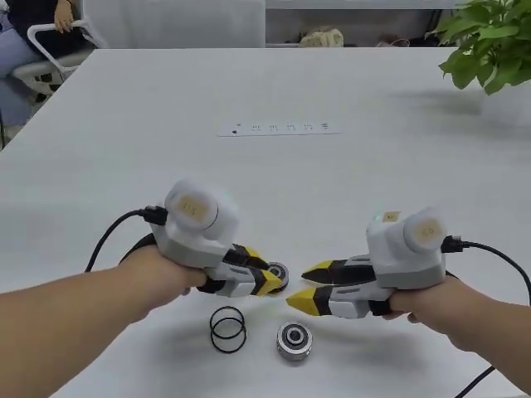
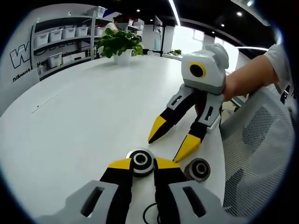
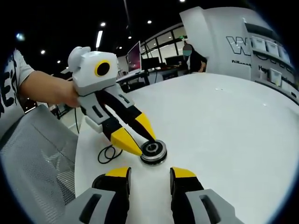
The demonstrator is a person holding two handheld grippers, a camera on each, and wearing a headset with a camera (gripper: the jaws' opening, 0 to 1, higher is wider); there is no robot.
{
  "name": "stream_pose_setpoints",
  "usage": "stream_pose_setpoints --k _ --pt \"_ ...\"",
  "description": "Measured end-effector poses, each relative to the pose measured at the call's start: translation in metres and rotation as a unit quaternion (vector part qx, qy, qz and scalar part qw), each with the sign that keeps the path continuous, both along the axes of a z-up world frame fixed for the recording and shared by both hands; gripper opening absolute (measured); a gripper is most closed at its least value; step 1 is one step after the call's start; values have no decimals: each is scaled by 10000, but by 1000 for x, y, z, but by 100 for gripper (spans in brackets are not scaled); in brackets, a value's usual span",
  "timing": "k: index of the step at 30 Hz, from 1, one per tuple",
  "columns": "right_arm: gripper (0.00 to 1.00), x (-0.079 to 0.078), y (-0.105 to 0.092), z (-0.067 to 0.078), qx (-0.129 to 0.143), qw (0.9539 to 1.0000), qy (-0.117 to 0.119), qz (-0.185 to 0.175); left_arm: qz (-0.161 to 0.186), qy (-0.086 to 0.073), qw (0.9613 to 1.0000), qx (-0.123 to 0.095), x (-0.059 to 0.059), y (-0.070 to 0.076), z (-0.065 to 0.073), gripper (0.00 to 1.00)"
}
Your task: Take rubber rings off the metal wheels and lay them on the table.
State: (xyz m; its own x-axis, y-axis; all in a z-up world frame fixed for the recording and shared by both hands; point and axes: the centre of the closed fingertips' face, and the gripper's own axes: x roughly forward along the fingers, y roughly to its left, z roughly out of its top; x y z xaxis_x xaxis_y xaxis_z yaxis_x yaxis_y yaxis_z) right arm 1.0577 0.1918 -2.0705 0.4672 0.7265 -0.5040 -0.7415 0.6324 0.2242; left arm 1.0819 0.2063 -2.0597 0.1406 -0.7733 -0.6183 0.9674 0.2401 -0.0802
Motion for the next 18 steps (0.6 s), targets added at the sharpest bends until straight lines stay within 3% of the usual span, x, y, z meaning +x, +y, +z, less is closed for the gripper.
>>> stream_pose_setpoints --k 6,10,18 --pt "31 3 2 1 -9 10000 -16 11 -74 -208 9997 85 -1 -1 -1 10" --pt "31 5 4 2 -8 10000 -33 21 -172 -472 9985 206 -1 -2 -1 9" --pt "30 11 8 2 -100 9999 -110 56 -87 -496 9985 212 2 -1 -1 8"
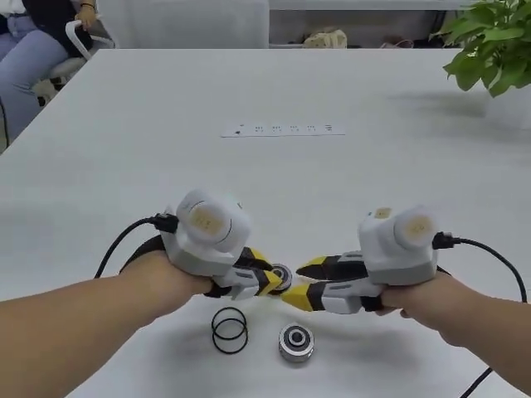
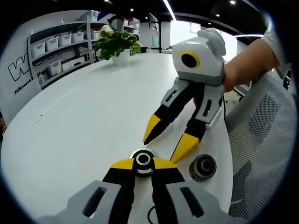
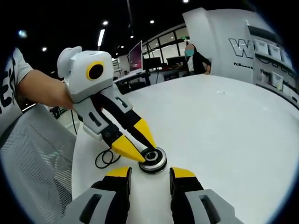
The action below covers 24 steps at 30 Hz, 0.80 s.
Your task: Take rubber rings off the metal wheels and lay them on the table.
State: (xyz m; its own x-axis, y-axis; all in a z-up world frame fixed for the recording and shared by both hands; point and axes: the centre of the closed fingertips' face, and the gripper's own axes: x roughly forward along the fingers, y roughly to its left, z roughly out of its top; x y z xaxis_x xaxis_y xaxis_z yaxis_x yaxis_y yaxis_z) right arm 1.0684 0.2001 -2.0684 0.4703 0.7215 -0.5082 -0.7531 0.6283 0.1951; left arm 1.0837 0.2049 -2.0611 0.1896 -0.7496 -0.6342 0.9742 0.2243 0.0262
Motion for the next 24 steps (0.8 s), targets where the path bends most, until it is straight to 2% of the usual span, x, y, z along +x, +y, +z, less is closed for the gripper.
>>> stream_pose_setpoints --k 12,16,20,24 --pt "29 11 10 -5 -171 9998 -105 71 49 -17 10000 -22 0 0 0 7" --pt "28 11 13 -8 -254 9995 -130 136 60 -18 10000 -25 0 0 0 7" --pt "25 11 13 -10 -382 9987 -267 196 65 -25 10000 -20 0 0 -1 7" --pt "25 11 12 -8 -388 9985 -319 194 80 -23 10000 -31 0 0 -1 7"
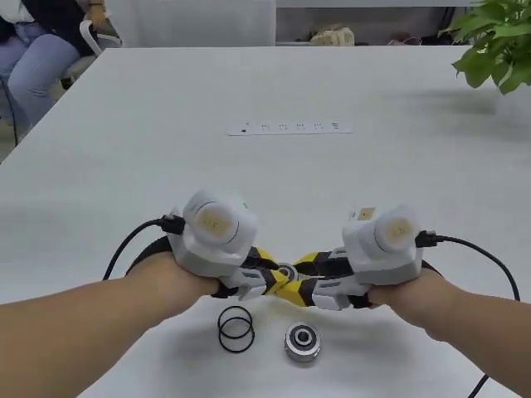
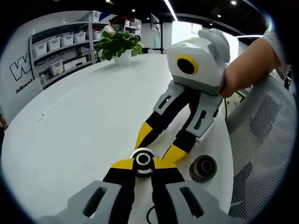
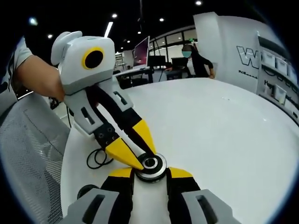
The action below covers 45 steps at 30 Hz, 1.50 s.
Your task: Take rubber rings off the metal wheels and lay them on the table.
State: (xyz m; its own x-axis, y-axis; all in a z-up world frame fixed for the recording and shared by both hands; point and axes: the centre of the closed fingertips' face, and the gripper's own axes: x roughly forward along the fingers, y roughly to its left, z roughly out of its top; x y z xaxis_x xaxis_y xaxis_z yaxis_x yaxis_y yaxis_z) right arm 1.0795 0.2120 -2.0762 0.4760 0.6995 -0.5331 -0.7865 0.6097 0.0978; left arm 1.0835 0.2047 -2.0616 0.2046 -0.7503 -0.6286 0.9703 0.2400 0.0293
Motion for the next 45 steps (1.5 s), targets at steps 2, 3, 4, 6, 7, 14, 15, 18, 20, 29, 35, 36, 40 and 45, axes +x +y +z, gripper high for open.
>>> stream_pose_setpoints --k 2,3,4,6,7,14,15,18,20,29,35,36,40,45 --pt "24 0 -1 0 -24 10000 -38 6 4 -2 10000 -7 0 0 0 7" --pt "24 -1 -1 1 -27 10000 -44 7 7 -2 10000 -9 0 0 0 7" --pt "24 -1 -1 1 -26 10000 -41 4 11 0 10000 -9 0 0 0 7" --pt "24 -2 -3 2 -7 10000 -28 -13 17 -1 10000 -11 0 0 0 7" --pt "23 -2 -3 2 -2 10000 -23 -16 18 -1 10000 -11 0 0 0 7" --pt "19 -6 -8 1 26 10000 40 -21 40 20 10000 -11 0 0 0 7" --pt "18 -6 -8 1 28 10000 43 -22 41 21 10000 -11 0 0 0 7" --pt "17 -7 -9 0 28 10000 57 -25 54 21 10000 -9 -1 0 0 7" --pt "16 -7 -10 0 35 10000 74 -27 60 28 10000 -10 -1 0 0 7" --pt "12 -9 -11 0 30 9999 107 -38 81 43 10000 -13 0 0 0 7" --pt "4 -10 -14 -2 58 9998 196 -45 86 37 10000 -6 0 1 0 7" --pt "3 -10 -14 -2 85 9997 207 -66 85 38 10000 -7 0 0 0 7" --pt "1 -10 -14 -1 122 9995 269 -109 87 12 10000 -5 0 0 0 7" --pt "0 -7 -18 -1 372 9972 515 -406 101 -12 9999 -29 1 1 0 7"
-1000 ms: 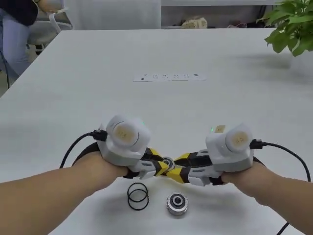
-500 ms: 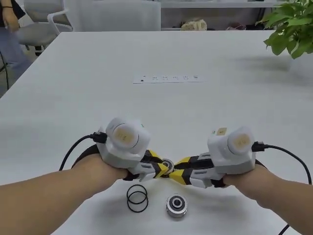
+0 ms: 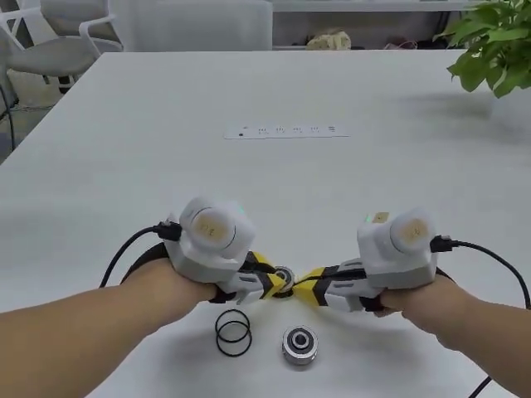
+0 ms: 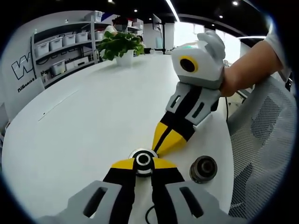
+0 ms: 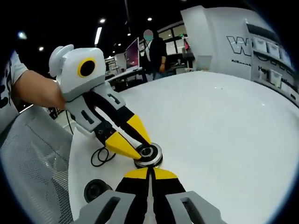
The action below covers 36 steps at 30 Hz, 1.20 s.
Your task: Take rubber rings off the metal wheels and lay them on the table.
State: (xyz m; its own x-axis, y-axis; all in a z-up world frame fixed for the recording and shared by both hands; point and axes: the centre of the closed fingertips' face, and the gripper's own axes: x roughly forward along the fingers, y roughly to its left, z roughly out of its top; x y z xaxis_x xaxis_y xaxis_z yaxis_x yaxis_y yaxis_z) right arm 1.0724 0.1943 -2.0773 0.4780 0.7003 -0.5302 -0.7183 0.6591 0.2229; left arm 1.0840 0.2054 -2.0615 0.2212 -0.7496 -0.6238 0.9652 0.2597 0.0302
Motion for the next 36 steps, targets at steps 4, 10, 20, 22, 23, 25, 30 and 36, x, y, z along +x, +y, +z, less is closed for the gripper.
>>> stream_pose_setpoints --k 4,10,20,22,23,25,30,36 --pt "0 4 -5 4 330 9986 232 -352 18 -11 10000 -16 0 0 0 7" --pt "0 9 -6 6 558 9957 359 -646 54 -10 10000 3 0 0 0 7" --pt "0 9 -2 13 844 9925 406 -780 94 -13 9999 59 -1 0 0 7" --pt "0 10 -2 13 841 9926 405 -776 98 -32 9999 79 0 0 0 6" --pt "0 10 -2 14 842 9925 413 -780 104 -35 9999 84 -1 0 0 6" --pt "0 9 -2 14 823 9929 398 -767 108 -54 9999 96 0 0 0 6" --pt "0 7 6 18 820 9940 342 -631 110 -56 9999 107 0 0 0 6" --pt "0 6 13 19 793 9955 259 -450 95 -70 9999 94 -1 0 0 6"
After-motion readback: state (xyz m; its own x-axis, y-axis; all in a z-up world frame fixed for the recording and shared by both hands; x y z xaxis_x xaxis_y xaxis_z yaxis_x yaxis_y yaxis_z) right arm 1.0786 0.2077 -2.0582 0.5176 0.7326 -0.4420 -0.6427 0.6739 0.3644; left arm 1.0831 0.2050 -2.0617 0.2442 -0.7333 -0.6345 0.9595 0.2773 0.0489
